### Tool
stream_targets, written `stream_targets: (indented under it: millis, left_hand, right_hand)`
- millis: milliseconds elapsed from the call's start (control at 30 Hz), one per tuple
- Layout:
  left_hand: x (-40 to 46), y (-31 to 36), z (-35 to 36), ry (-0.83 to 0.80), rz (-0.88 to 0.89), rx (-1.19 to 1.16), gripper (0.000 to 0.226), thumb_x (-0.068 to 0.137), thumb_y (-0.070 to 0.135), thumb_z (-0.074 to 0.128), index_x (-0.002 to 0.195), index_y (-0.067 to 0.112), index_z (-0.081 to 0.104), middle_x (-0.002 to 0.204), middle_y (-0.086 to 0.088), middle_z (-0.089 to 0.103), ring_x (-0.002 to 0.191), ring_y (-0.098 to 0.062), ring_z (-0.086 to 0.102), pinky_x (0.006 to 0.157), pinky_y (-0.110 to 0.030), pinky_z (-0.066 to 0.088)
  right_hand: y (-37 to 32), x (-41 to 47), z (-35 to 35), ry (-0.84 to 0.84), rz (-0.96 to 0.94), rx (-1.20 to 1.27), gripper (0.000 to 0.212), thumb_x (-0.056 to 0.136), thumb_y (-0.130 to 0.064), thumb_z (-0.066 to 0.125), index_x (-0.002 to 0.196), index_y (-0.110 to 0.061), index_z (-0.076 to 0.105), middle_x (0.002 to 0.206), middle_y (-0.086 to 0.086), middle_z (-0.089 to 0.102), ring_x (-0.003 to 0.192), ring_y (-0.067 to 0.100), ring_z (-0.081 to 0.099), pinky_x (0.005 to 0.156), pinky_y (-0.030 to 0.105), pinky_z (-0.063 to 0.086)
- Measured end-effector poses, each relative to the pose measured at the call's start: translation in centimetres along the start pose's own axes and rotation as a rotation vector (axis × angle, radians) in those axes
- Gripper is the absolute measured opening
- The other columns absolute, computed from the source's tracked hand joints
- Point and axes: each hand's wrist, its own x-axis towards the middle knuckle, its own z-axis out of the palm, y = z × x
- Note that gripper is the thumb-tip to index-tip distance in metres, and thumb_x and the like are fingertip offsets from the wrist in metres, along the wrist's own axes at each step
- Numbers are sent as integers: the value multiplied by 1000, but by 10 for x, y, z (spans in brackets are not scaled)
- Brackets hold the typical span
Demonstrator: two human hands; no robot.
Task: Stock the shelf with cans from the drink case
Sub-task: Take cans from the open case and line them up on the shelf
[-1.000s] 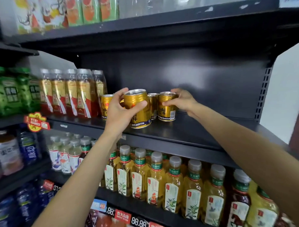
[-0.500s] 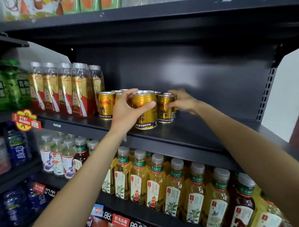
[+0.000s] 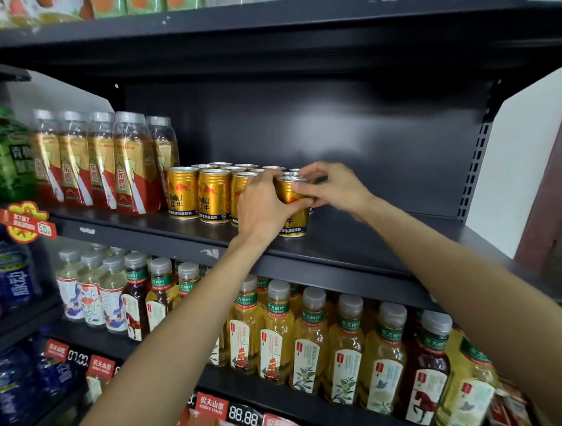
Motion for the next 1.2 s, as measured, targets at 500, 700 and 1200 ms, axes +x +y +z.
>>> stream_targets:
  millis: [500,700,1200]
  left_hand:
    - [-1,-25,-17,-101,179,144,83,71,43,77,141,17,40,136,-4,51,129,-20,35,105,-33,33]
    - [-12,-21,-22,-69,182,92,80,77,39,73,144,18,34,144,0,44,133,-17,31,107,-29,29]
    - [-186,95,-14,33,197,-596,17,93,23,46,90,16,61,61,6,57,55,-12,56,49,-30,42]
  right_hand:
    - [3,9,21,120,-34,-100,39,86,-23,67,121,-7,60,126,9,60,113,22,57,94,41,51]
    - [-4,-8,17,189,-91,-98,47,89,-21,63,133,-13,49,134,5,54,120,18,52,100,32,45]
    - [49,-247,-1,682,-443,-142,12,90,-8,56,97,-2,64,89,-3,64,76,4,56,70,15,44]
